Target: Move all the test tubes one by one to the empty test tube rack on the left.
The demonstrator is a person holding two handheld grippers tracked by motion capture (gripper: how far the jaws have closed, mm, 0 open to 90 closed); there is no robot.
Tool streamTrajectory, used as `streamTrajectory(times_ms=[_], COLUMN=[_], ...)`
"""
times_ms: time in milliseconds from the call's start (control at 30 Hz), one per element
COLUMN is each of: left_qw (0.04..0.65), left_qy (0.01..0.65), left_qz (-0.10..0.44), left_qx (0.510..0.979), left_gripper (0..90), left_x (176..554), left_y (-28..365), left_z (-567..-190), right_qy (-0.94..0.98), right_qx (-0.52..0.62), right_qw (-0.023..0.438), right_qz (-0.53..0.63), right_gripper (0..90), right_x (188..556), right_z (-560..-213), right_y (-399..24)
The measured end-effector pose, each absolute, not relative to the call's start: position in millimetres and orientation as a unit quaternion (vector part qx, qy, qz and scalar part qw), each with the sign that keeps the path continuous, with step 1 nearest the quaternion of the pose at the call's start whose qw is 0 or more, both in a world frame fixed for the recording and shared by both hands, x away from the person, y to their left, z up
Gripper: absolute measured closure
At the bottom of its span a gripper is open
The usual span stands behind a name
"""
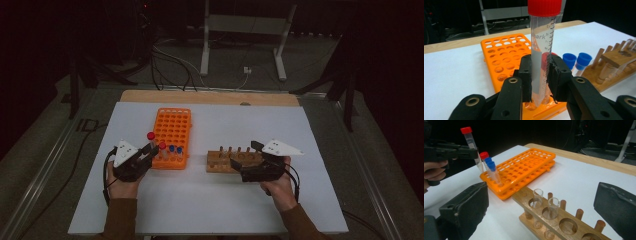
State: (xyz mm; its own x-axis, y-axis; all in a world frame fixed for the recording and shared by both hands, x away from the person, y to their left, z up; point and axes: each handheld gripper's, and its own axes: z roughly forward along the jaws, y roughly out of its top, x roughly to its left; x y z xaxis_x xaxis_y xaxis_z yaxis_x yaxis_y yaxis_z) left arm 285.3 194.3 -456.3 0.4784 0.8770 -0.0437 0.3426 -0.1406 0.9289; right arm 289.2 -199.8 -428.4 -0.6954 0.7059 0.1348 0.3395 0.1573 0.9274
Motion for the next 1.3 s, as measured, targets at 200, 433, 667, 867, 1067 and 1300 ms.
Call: streamTrajectory(times_ms=[200, 433, 667, 867, 1067, 1300], left_qw=[0.485, 0.474, 0.447, 0.42, 0.399, 0.398], left_qy=[0.445, 0.455, 0.455, 0.456, 0.458, 0.46], left_qz=[0.272, 0.259, 0.253, 0.247, 0.239, 0.236], left_qx=[0.702, 0.708, 0.727, 0.745, 0.757, 0.757], left_gripper=[74.7, 74.7, 74.9, 75.4, 75.5, 74.9], left_x=[292, 297, 299, 300, 302, 302], left_y=[192, 193, 190, 188, 185, 185], left_z=[-466, -476, -483, -487, -491, -492], right_qy=[0.746, 0.745, 0.747, 0.748, 0.748, 0.75], right_qx=[0.348, 0.349, 0.347, 0.347, 0.349, 0.353], right_qw=[0.166, 0.166, 0.164, 0.165, 0.164, 0.159], right_qz=[0.544, 0.544, 0.543, 0.542, 0.539, 0.537], right_gripper=[0.2, 0.2, 0.2, 0.2, 0.2, 0.3], right_x=[289, 289, 289, 290, 292, 294], right_z=[-429, -429, -429, -431, -432, -435], right_y=[-198, -199, -199, -200, -201, -202])
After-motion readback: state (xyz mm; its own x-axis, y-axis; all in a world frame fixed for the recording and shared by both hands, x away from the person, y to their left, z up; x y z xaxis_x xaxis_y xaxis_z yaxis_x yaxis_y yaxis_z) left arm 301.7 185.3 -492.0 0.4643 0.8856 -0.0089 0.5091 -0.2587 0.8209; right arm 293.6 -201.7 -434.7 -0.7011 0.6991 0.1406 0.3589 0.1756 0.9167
